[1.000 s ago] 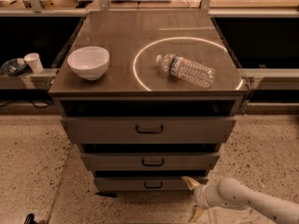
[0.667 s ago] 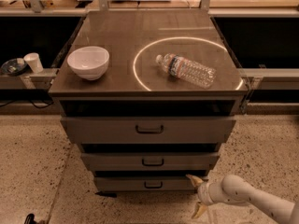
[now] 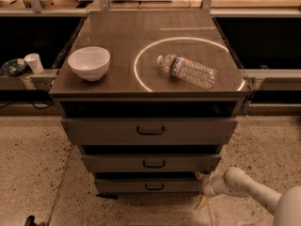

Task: Open bottom drawer

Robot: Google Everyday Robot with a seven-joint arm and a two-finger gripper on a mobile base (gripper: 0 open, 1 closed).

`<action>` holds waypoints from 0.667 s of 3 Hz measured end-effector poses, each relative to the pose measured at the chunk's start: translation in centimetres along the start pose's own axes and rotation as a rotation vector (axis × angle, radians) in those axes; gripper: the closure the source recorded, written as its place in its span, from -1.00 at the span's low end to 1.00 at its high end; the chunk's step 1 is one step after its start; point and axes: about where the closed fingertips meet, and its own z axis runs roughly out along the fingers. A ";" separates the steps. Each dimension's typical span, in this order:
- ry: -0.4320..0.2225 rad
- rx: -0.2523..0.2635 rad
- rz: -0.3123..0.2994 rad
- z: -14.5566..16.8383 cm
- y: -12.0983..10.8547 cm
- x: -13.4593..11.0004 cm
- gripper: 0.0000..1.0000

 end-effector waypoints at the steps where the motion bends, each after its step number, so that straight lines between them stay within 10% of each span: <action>1: 0.010 -0.003 0.028 1.2 -0.8 1.5 -0.69; 2: 0.029 -0.010 0.067 2.3 0.0 3.3 -0.32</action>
Offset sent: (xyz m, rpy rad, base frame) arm 0.0086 -0.0278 -0.0588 -0.0316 0.0798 -0.0953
